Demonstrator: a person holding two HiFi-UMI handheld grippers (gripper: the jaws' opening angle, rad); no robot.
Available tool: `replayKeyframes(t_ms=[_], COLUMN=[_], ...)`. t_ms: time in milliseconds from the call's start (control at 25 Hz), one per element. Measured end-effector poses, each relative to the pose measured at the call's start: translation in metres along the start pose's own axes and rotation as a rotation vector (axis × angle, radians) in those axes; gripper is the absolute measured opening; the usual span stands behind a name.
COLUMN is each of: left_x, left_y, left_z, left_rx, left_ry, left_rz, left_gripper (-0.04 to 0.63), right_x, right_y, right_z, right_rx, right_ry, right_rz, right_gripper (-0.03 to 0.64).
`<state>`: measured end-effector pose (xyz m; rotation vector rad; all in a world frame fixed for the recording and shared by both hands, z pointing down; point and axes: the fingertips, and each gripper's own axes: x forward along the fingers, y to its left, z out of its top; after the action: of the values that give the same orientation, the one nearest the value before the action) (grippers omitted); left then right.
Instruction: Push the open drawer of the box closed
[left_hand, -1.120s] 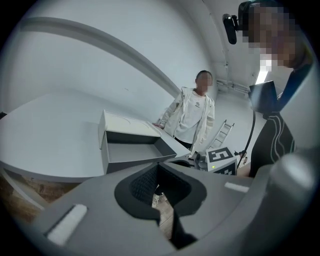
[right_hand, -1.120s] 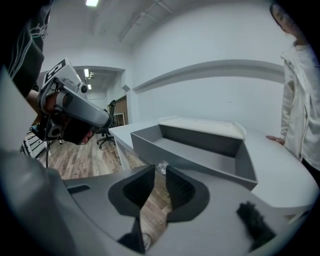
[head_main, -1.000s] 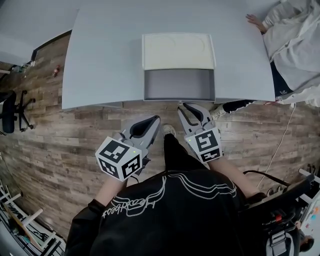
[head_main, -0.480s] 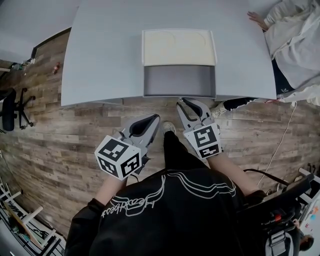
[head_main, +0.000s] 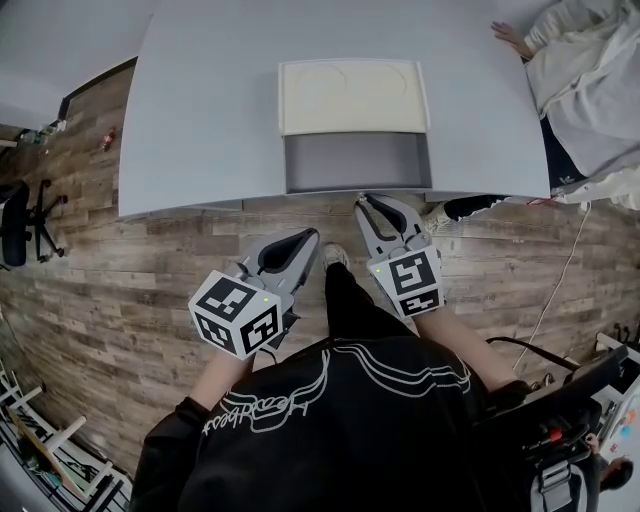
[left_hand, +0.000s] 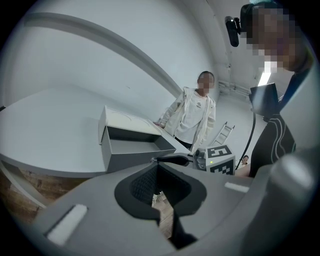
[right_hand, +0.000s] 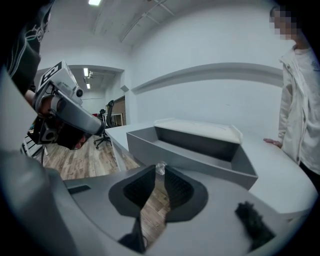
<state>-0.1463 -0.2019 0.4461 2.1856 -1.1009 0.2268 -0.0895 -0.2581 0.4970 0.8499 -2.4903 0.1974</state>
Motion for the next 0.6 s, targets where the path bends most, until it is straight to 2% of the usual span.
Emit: replayKeyframes(t_ms=[600], left_x=[0.014], left_y=[0.014], left_z=[0.011], left_rx=[-0.047], left_ry=[0.000], left_rz=[-0.017], left_gripper=[0.006], right_x=[0.027], right_y=[-0.026], right_z=[0.013], right_rx=[0.043], right_ry=[0.069], right_rz=[0.001], right_gripper=[0.064])
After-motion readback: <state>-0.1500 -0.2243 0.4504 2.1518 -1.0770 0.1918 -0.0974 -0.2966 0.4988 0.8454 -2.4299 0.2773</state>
